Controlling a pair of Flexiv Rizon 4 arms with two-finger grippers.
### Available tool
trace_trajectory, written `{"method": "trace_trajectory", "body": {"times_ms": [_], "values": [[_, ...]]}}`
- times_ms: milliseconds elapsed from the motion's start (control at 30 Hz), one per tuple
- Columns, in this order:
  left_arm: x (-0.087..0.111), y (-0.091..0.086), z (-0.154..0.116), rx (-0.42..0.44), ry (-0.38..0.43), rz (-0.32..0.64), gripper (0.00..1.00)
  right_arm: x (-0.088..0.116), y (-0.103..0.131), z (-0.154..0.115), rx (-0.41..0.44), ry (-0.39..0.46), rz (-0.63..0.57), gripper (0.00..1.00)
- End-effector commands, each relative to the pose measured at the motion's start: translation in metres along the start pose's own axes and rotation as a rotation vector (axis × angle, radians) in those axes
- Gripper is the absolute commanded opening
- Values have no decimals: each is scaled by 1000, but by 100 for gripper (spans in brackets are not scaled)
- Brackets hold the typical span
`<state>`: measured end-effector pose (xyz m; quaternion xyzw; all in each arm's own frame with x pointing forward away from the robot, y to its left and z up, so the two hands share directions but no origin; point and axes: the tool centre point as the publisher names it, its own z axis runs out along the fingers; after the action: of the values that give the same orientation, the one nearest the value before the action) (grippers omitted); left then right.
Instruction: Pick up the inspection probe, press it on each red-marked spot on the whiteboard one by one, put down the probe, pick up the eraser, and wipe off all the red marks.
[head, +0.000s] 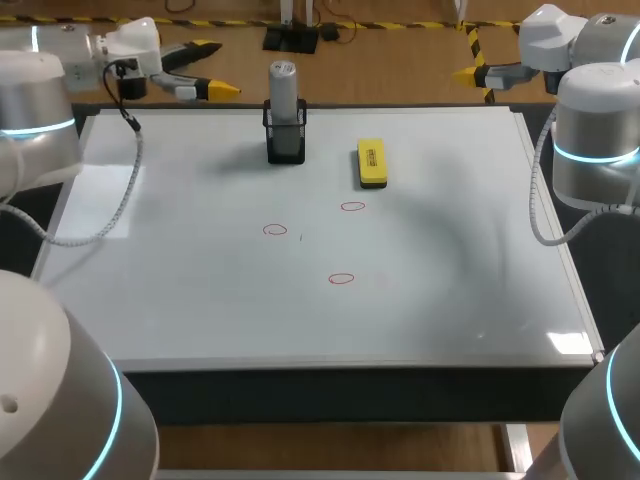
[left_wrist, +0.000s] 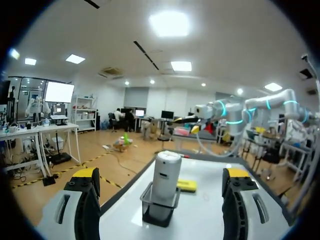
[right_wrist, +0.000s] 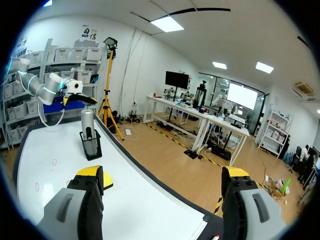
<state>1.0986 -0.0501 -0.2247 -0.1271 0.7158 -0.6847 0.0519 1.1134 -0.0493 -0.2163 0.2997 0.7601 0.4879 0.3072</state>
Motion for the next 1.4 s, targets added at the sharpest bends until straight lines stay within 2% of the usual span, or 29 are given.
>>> {"method": "trace_trajectory", "body": {"times_ms": [33,267,467,767,1133,1400], "values": [[-11,15,14,35,122,1,100,-1,0,0,2,1,0,100],[-10,24,37,53,134,-5,100,-1,0,0,2,1,0,100],[-15,35,58,68,181,-16,100,-1,0,0,2,1,0,100],[-15,40,84,68,224,-12,100,-1,0,0,2,1,0,100],[-12,48,108,67,172,-24,100,-1,0,0,2,1,0,100],[-1,43,116,64,132,4,100,-1,0,0,2,1,0,100]]}}
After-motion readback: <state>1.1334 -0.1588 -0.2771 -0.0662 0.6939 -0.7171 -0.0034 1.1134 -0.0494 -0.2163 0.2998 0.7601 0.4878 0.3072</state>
